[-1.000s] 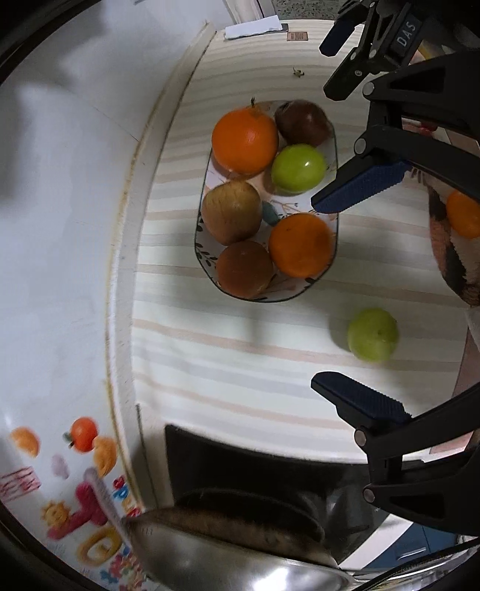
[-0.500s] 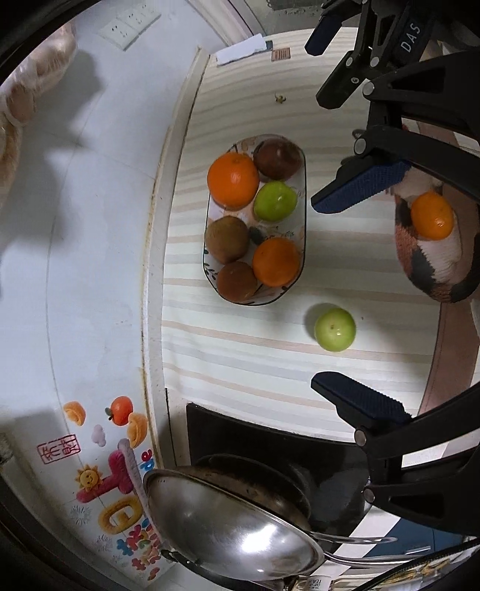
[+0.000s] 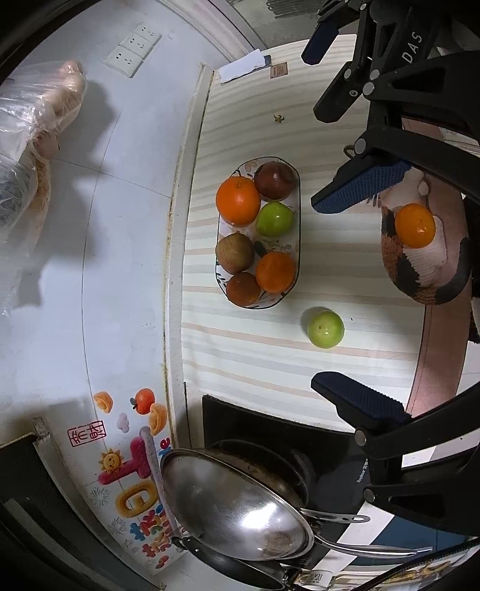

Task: Organize fruits
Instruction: 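Grasp the orange on the cat mat with the right tool, then grasp the green apple with the left tool while the right tool holds the orange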

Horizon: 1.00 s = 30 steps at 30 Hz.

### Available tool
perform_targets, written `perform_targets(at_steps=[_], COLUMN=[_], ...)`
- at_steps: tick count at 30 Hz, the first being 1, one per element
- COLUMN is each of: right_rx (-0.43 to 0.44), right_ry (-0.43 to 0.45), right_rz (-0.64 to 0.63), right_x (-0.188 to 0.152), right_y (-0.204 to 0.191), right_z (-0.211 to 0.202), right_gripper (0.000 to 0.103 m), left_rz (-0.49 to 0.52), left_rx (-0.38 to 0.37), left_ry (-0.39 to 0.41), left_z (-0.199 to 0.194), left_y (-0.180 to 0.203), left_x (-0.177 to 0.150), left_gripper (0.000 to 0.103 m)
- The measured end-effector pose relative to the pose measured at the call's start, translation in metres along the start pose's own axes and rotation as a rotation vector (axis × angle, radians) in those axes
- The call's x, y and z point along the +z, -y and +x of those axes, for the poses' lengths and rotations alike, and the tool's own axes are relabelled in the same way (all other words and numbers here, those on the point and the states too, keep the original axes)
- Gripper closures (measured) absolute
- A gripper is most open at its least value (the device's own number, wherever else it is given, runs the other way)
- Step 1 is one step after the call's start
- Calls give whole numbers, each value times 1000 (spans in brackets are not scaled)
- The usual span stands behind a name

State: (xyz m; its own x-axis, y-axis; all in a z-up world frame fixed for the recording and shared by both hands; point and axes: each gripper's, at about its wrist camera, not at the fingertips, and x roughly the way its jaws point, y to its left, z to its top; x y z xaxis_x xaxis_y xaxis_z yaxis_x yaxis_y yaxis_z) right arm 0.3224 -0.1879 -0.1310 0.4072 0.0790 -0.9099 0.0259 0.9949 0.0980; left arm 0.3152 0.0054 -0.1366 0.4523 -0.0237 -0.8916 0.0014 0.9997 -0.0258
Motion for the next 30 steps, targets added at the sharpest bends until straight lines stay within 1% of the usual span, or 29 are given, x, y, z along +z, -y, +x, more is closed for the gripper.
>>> perform_targets(at_steps=[3, 6, 7, 9, 11, 12, 13, 14, 15, 17, 20, 22, 23, 24, 25, 27, 30], right_rx=[12, 65, 90, 148, 198, 214, 226, 228, 225, 231, 225, 221, 208, 189, 173, 172, 153], right_ry=[-10, -76, -111, -208, -326, -371, -431, -469, -500, -553, -586, -603, -610, -612, -603, -567, -549], right_rz=[13, 27, 27, 29, 39, 45, 49, 52, 54, 63, 57, 44, 26, 6, -16, -38, -17], right_x=[-4, -13, -17, -31, -51, -60, -72, -81, -89, -104, -118, -125, -128, -131, -133, -132, -123], right_y=[1, 2, 2, -2, -6, -8, -11, -13, -14, -17, -22, -26, -29, -31, -33, -32, -20], right_z=[1, 15, 24, 49, 82, 96, 114, 128, 139, 160, 179, 188, 193, 196, 197, 196, 198], right_gripper=[3, 3, 3, 3, 3, 3, 3, 3, 3, 3, 4, 16, 28, 34, 34, 34, 34], left_rz=[-8, -15, -19, -27, -36, -43, -52, -62, -77, -100, -132, -137, -133, -129, -126, -109, -77], left_rx=[2, 11, 15, 29, 50, 59, 64, 68, 75, 82, 89, 94, 89, 86, 86, 79, 60], left_ry=[-17, -56, -74, -113, -159, -183, -209, -231, -258, -286, -315, -330, -342, -358, -362, -359, -361], left_z=[5, 17, 23, 36, 52, 60, 68, 75, 83, 92, 104, 112, 118, 124, 127, 133, 145], left_y=[-3, -9, -11, -17, -24, -28, -33, -37, -43, -52, -64, -68, -70, -72, -73, -74, -70], left_x=[-6, -17, -22, -32, -43, -48, -54, -59, -65, -72, -79, -78, -76, -74, -71, -62, -44], left_gripper=[15, 15, 15, 15, 15, 15, 15, 15, 15, 15, 15, 15, 15, 15, 15, 15, 15])
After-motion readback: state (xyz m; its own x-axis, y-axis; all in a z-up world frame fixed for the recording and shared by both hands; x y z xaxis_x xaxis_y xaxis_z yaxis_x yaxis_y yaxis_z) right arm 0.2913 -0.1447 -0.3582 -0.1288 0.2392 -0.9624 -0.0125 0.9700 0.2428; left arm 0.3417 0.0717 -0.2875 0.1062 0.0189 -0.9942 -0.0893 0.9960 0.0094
